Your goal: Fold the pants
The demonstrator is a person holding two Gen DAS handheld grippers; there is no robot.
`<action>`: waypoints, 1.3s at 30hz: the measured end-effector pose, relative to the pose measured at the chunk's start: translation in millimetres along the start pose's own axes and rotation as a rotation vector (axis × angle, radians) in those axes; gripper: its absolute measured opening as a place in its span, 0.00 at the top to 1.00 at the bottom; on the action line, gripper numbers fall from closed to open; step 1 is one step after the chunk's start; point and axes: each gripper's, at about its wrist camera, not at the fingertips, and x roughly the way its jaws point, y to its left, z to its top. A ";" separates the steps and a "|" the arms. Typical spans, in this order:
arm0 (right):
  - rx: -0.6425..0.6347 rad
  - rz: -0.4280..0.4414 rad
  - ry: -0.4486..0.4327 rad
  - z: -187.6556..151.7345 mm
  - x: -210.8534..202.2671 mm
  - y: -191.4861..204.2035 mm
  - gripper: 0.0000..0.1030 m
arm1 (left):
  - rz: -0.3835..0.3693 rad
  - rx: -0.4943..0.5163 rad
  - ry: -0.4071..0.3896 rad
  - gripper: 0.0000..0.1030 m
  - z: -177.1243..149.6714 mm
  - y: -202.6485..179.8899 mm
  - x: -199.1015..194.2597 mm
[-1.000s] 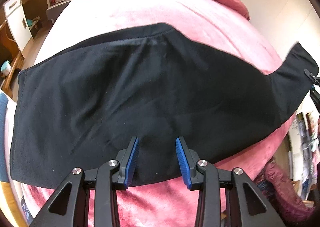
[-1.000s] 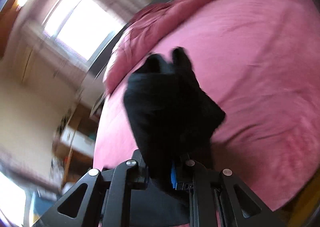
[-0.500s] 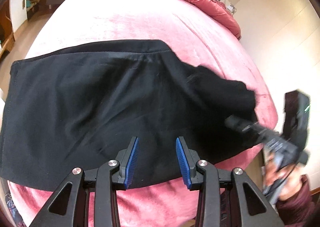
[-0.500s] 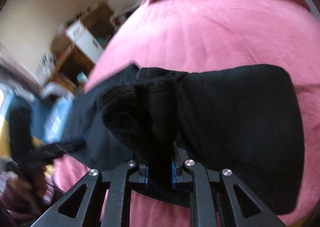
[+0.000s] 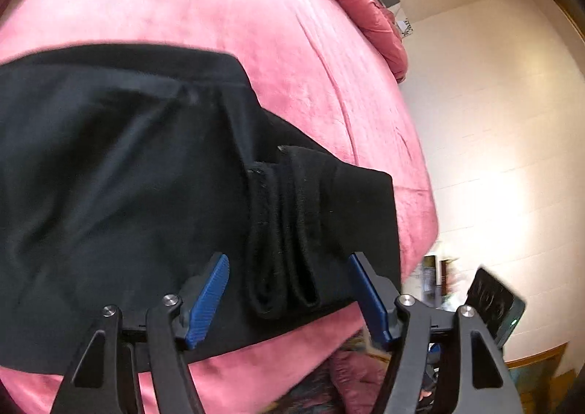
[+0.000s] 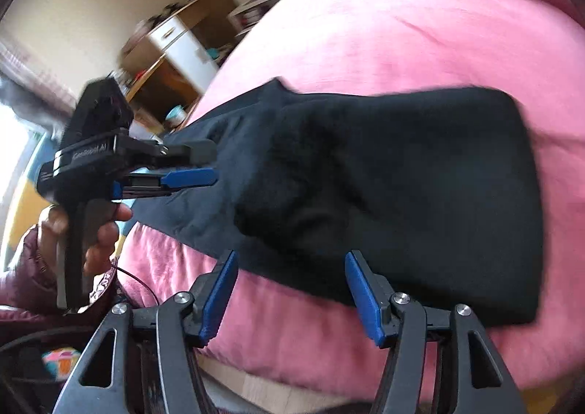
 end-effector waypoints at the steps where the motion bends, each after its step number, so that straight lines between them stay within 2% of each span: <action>1: 0.026 -0.024 -0.011 -6.3 -10.7 -9.3 0.40 | 0.015 0.000 0.007 0.33 2.5 -0.6 5.2; 4: 0.147 -0.107 -0.056 -28.0 -45.8 -47.8 0.40 | 0.027 -0.005 0.042 0.34 7.6 -4.9 21.6; 7: 0.214 -0.245 -0.063 -54.3 -73.3 -79.5 0.40 | 0.043 -0.019 0.077 0.35 10.6 -7.9 39.0; 9: 0.266 -0.289 -0.045 -69.5 -75.3 -97.3 0.40 | 0.076 -0.014 0.090 0.48 9.6 -14.2 46.9; 11: 0.296 -0.299 -0.045 -76.7 -71.5 -103.6 0.40 | 0.134 0.025 0.109 0.69 8.2 -21.1 55.6; 14: 0.314 -0.292 -0.056 -74.8 -61.6 -108.2 0.40 | 0.166 0.079 0.099 0.83 12.1 -31.8 59.6; 16: 0.307 -0.295 -0.057 -67.3 -51.0 -108.7 0.40 | 0.136 0.099 0.076 0.89 14.0 -40.4 51.7; 21: 0.334 -0.275 -0.089 -49.1 -34.0 -105.1 0.36 | 0.016 0.147 -0.003 0.90 23.1 -70.5 19.9; 24: 0.346 -0.335 -0.117 -39.8 -24.9 -103.2 0.36 | -0.029 0.187 -0.059 0.90 26.1 -89.4 1.6; 27: 0.318 -0.511 -0.103 -37.8 -22.4 -106.6 0.40 | 0.002 0.208 -0.104 0.91 27.9 -92.4 -10.1; 29: 0.342 -0.510 -0.116 -42.6 -25.6 -113.2 0.40 | 0.035 0.190 -0.090 0.91 26.6 -80.6 -6.8; 32: 0.311 -0.526 -0.050 -49.5 -12.0 -113.0 0.40 | 0.125 0.161 -0.036 0.91 15.2 -40.4 -0.9; 34: 0.313 -0.522 -0.038 -51.3 -4.9 -114.5 0.40 | 0.182 0.128 0.010 0.91 3.8 -11.7 7.0; 36: 0.320 -0.510 -0.035 -50.1 -3.3 -117.8 0.39 | 0.204 0.089 0.043 0.90 -6.3 8.2 19.8; 39: 0.310 -0.503 -0.026 -49.3 -4.7 -120.6 0.39 | 0.206 0.093 0.019 0.90 -9.2 9.0 18.0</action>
